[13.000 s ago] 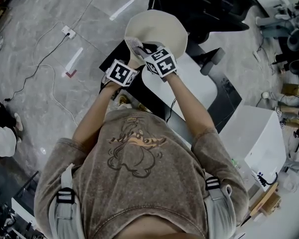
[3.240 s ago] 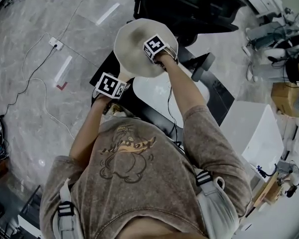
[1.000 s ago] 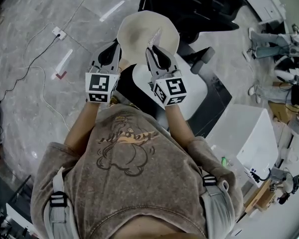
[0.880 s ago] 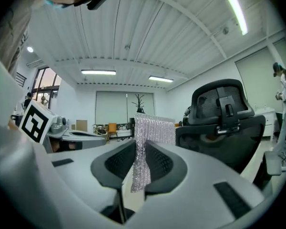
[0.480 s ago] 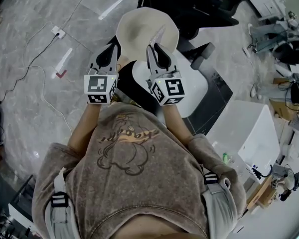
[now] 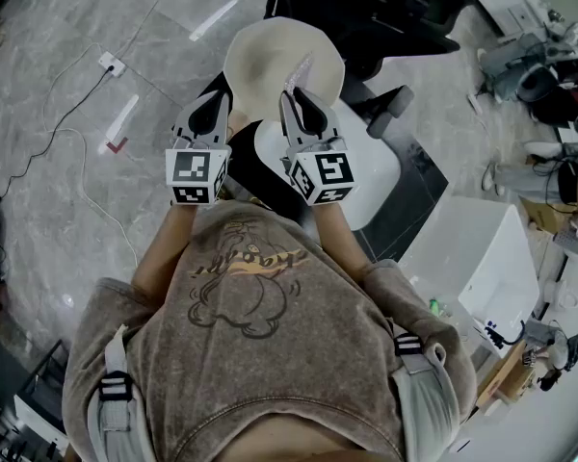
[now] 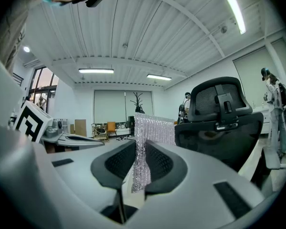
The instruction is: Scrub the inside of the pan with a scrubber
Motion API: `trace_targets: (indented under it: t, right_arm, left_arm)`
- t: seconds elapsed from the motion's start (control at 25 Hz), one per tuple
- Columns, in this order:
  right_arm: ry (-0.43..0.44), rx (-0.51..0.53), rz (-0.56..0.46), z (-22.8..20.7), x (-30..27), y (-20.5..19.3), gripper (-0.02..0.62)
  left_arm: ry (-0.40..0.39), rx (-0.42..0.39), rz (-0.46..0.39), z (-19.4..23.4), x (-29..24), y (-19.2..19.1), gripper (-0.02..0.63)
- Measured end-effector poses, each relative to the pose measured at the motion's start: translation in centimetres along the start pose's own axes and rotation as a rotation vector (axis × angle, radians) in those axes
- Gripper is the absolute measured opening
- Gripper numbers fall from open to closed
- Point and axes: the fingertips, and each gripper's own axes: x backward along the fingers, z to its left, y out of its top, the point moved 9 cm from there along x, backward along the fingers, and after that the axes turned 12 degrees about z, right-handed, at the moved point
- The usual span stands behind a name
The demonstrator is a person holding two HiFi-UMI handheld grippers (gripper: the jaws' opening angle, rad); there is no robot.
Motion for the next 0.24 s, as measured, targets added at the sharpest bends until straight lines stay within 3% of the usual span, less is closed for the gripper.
trace_targets:
  t: [0.24]
  right_arm:
    - [0.009,-0.003,0.007,0.22,-0.33,-0.14,0.081]
  left_arm:
    - [-0.01,0.007,0.009,0.13,-0.15,-0.39,0.018]
